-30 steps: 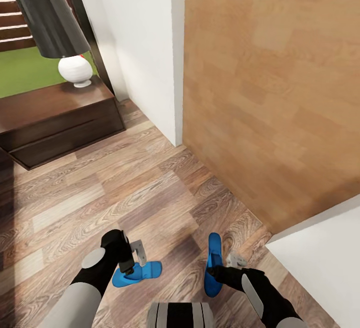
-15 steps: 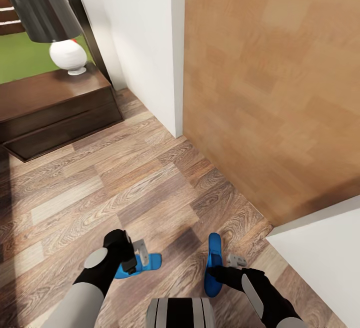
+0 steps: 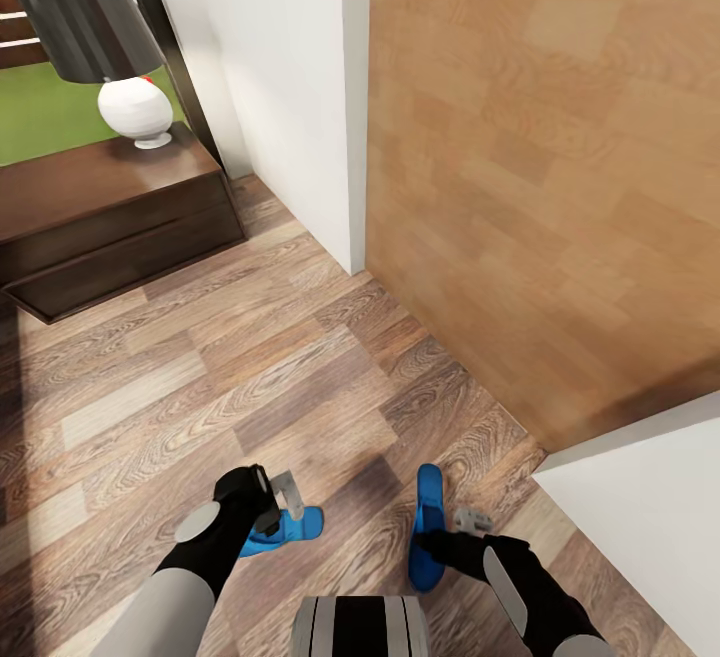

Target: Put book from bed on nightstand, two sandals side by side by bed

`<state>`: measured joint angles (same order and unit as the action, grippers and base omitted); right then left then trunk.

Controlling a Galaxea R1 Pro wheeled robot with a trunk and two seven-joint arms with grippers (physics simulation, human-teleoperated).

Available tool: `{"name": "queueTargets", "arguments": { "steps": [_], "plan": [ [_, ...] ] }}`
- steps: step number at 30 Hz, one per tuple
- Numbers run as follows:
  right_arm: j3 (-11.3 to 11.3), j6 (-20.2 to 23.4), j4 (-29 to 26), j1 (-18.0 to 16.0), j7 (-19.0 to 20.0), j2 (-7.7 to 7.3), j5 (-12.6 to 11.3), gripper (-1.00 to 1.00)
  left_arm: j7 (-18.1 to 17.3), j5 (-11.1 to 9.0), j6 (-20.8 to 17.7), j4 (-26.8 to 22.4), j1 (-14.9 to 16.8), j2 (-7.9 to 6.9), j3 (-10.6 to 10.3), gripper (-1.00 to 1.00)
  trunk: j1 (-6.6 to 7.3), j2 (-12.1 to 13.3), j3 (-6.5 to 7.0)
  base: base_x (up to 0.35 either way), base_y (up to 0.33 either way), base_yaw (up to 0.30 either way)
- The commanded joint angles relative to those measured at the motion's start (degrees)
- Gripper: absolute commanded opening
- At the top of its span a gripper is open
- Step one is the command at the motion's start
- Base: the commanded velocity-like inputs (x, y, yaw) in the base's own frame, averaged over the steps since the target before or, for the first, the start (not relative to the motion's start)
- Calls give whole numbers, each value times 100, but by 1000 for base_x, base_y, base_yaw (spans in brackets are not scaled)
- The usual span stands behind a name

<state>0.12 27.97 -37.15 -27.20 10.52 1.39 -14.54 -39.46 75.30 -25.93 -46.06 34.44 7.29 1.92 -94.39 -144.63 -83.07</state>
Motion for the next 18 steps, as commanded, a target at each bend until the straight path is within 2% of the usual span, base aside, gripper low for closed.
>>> {"name": "queueTargets", "arguments": {
  "steps": [1, 4, 8, 9, 12, 13, 15, 18],
  "plan": [
    [0, 31, -43, 2, -10, -6, -27, -100, 41, 23, -9, 27, 2, 8, 21, 100, 1, -2, -4, 0, 0, 0],
    [-2, 32, -286, 3, -4, -20, -30, -100, 160, 15, -7, 91, 2, 9, 21, 100, 1, -2, -4, 0, 0, 0],
    [-3, 215, -1212, 16, 1, -39, -45, -100, 197, 12, -1, 147, 2, 6, 24, 100, 1, -2, -4, 0, 0, 0],
    [-3, 561, -1662, 19, 2, -40, -51, -100, 199, 12, 0, 157, 2, 8, 23, 100, 1, -2, -4, 0, 0, 0],
    [-25, 1526, -2546, 21, 3, -42, -96, -100, 207, 12, 0, 165, 2, 3, 26, 100, 1, -2, -4, 0, 0, 0],
    [-28, 1665, -2668, 21, 3, -42, -129, -100, 208, 12, 0, 166, 2, 2, 27, 100, 1, -2, -4, 0, 0, 0],
    [-33, 1969, -2933, 26, 3, -39, -306, -100, 211, 10, -4, 167, 2, 1, 27, 100, 1, -2, -4, 0, 0, 0],
    [-37, 2218, -3131, 30, -1, -46, -1024, -100, 216, 7, -7, 168, 2, 1, 24, 100, 1, -2, -4, 0, 0, 0]
  ]
}}
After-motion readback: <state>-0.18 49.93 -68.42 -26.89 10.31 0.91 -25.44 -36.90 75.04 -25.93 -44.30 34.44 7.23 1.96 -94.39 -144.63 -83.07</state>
